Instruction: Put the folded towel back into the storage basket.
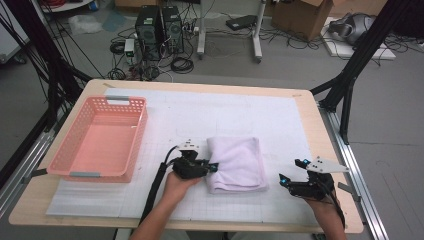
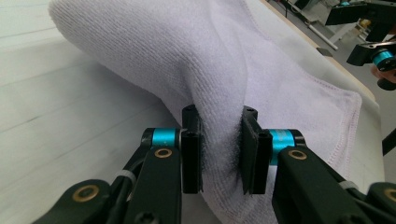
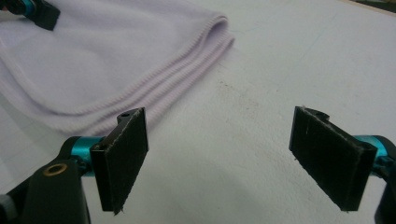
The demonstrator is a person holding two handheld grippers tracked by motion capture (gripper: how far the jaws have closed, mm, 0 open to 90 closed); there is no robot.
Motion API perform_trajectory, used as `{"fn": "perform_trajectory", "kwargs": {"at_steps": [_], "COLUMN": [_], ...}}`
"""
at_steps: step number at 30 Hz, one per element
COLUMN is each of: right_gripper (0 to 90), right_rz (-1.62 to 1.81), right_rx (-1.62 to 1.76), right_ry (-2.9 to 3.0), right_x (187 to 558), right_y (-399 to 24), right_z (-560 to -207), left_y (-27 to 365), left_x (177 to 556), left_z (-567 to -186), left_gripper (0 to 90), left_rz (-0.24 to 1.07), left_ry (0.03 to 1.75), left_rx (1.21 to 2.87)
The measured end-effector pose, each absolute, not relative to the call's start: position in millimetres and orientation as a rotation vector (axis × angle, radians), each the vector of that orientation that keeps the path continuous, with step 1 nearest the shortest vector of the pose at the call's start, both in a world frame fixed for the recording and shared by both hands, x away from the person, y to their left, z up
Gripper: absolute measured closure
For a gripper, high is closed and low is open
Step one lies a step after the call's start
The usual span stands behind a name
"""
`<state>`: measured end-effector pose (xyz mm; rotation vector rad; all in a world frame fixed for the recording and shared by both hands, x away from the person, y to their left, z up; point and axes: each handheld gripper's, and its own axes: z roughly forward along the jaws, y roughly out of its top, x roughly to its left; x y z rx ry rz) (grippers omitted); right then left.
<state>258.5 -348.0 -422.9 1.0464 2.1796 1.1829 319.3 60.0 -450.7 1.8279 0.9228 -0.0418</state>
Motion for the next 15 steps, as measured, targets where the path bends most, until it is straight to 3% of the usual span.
{"fn": "perform_trajectory", "kwargs": {"at_steps": [15], "right_gripper": [18.7], "right_rz": [1.18], "right_rx": [1.034], "right_ry": [2.197], "right_x": [259.2], "right_y": [-341.0], "right_z": [-423.0], "left_y": [127.9], "left_x": [309.7], "left_z": [-449.7], "left_gripper": [72.6], "left_rz": [0.044], "left_ry": [0.941], "left_rx": [1.816]}}
